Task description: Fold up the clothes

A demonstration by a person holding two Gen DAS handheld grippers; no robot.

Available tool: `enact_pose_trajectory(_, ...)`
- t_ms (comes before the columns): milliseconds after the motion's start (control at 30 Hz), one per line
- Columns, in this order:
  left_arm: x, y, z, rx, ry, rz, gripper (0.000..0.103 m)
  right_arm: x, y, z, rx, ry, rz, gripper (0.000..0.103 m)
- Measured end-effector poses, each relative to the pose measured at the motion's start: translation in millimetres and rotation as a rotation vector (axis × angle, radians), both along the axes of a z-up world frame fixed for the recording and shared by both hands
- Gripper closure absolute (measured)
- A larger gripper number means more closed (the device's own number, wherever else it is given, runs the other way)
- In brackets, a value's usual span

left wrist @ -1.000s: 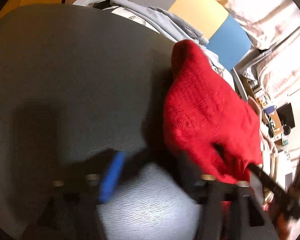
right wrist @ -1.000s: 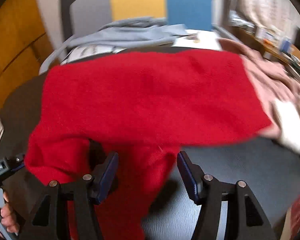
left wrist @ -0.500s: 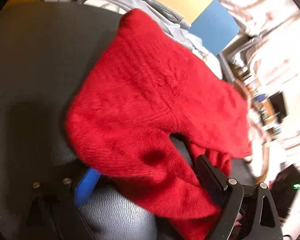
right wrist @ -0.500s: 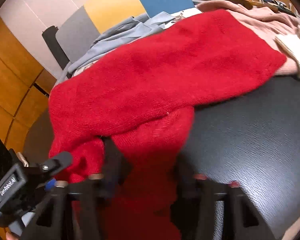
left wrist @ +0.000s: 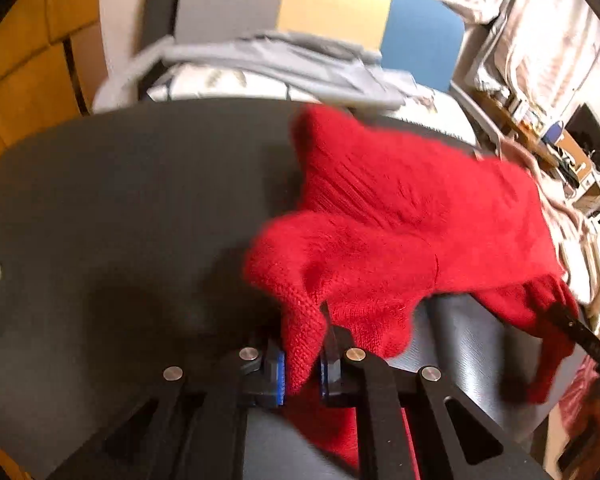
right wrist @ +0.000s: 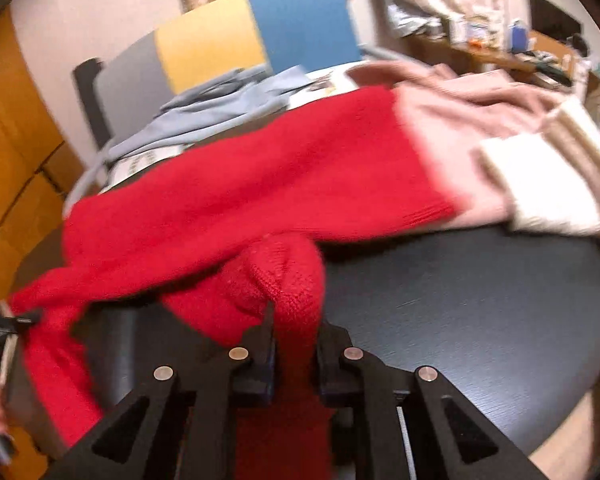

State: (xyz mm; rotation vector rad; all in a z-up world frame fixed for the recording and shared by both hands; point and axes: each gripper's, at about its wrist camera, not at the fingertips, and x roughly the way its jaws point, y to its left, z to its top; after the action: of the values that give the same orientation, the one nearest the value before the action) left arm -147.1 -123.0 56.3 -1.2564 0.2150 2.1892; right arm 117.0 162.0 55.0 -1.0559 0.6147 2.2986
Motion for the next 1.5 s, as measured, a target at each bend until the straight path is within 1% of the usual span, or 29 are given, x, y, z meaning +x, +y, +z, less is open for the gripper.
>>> enact_pose_trajectory(167,-49.1,-23.3,38.7,-0.095,0.161,0.032,0.091,16.4,47.3,22.7,0.145,-0.041,-0.137,0.09)
enact_pose_trajectory(267,-78.1,-46.8,52.3,-0.132,0.179,0.088,0.091,28.4,87.3,36.8,0.2,-0.041,-0.238,0.09)
enact_pose_trajectory(333,-97.2,-69.2,53.4,-0.148,0.167,0.139,0.091,37.4,112.5,39.9,0.209,-0.04,-0.317,0.09)
enact_pose_trajectory(367,-105.0,-82.6,52.1,-0.154,0.158,0.158,0.091,41.8,124.6,40.7,0.21,-0.038,-0.359,0.09)
enact_pose_trajectory(433,-112.0,-94.4,37.1,-0.193,0.138,0.178,0.091,55.5,144.8,36.1,0.198,-0.04,-0.444,0.09)
enact_pose_trajectory(533,-111.3,-96.6,3.8,-0.288,0.127,0.16,0.091,71.1,167.1,13.0,0.162,-0.066,-0.562,0.089)
enact_pose_trajectory(567,-109.8,-98.8,-8.7,-0.32,0.116,0.149,0.09,75.1,171.3,3.5,0.134,-0.081,-0.594,0.087)
enact_pose_trajectory(633,-100.0,-101.4,-17.8,-0.329,0.118,0.125,0.09,80.4,168.9,-13.1,0.036,-0.065,-0.614,0.082)
enact_pose_trajectory(667,-94.8,-102.6,-21.8,-0.331,0.12,0.113,0.087,83.0,167.0,-20.5,-0.014,-0.048,-0.619,0.08)
enact_pose_trajectory(700,-89.7,-103.9,-25.7,-0.334,0.122,0.102,0.085,83.5,161.5,-21.3,-0.026,-0.038,-0.616,0.078)
enact_pose_trajectory(733,-84.5,-105.1,-29.7,-0.336,0.125,0.09,0.083,81.7,152.4,-15.6,0.001,-0.036,-0.604,0.076)
enact_pose_trajectory(767,-79.4,-106.3,-33.7,-0.338,0.127,0.078,0.072,79.3,139.1,-6.0,0.052,-0.025,-0.584,0.075)
enact_pose_trajectory(800,-72.4,-110.1,-31.2,-0.332,0.136,0.078,0.052,76.2,121.5,7.5,0.128,-0.006,-0.555,0.074)
enact_pose_trajectory(833,-65.1,-114.2,-27.7,-0.325,0.147,0.08,0.039,73.2,104.0,21.1,0.204,0.014,-0.525,0.071)
enact_pose_trajectory(867,-59.9,-118.0,-24.2,-0.311,0.151,0.086,0.019,67.7,84.7,33.0,0.266,0.039,-0.485,0.066)
enact_pose_trajectory(900,-51.8,-125.3,-20.6,-0.276,0.162,0.098,0.016,60.2,61.5,43.4,0.302,0.075,-0.421,0.062)
enact_pose_trajectory(933,-43.1,-132.3,-18.2,-0.244,0.172,0.104,0.016,51.5,34.5,52.6,0.306,0.12,-0.322,0.051)
enact_pose_trajectory(967,-33.8,-138.6,-17.7,-0.216,0.175,0.103,0.015,40.8,7.8,54.9,0.271,0.154,-0.203,0.041)
enact_pose_trajectory(1033,-13.4,-147.2,-23.6,-0.204,0.164,0.093,0.013,18.9,-41.3,48.1,0.165,0.186,0.032,0.037)
enact_pose_trajectory(1067,-4.5,-147.6,-31.1,-0.226,0.159,0.09,0.012,6.7,-64.4,41.5,0.122,0.182,0.133,0.037)
enact_pose_trajectory(1100,4.4,-147.6,-39.4,-0.25,0.154,0.088,0.012,-6.6,-86.2,31.7,0.09,0.16,0.219,0.037)
enact_pose_trajectory(1133,12.2,-146.3,-49.5,-0.288,0.15,0.076,0.012,-21.2,-109.9,21.4,0.095,0.121,0.302,0.037)
enact_pose_trajectory(1200,26.8,-138.8,-65.4,-0.326,0.155,0.063,0.012,-52.5,-161.6,-0.5,0.195,0.004,0.463,0.037)
enact_pose_trajectory(1267,34.7,-141.0,-66.7,-0.305,0.19,0.075,0.012,-72.3,-199.0,-19.4,0.331,-0.107,0.578,0.038)
enact_pose_trajectory(1367,30.6,-142.1,-70.0,-0.278,0.172,0.067,0.013,-99.5,-225.3,-54.3,0.488,-0.282,0.649,0.038)
enact_pose_trajectory(1400,25.7,-145.0,-71.6,-0.253,0.15,0.064,0.027,-106.0,-228.2,-63.1,0.52,-0.314,0.657,0.038)
enact_pose_trajectory(1433,19.4,-146.4,-71.1,-0.223,0.113,0.056,0.04,-109.1,-224.8,-65.4,0.513,-0.298,0.652,0.038)
enact_pose_trajectory(1467,12.9,-147.5,-70.2,-0.193,0.075,0.047,0.064,-111.3,-216.5,-64.8,0.466,-0.272,0.629,0.041)
enact_pose_trajectory(1500,5.5,-147.8,-66.6,-0.204,0.07,0.056,0.077,-113.0,-204.7,-64.4,0.402,-0.256,0.593,0.047)
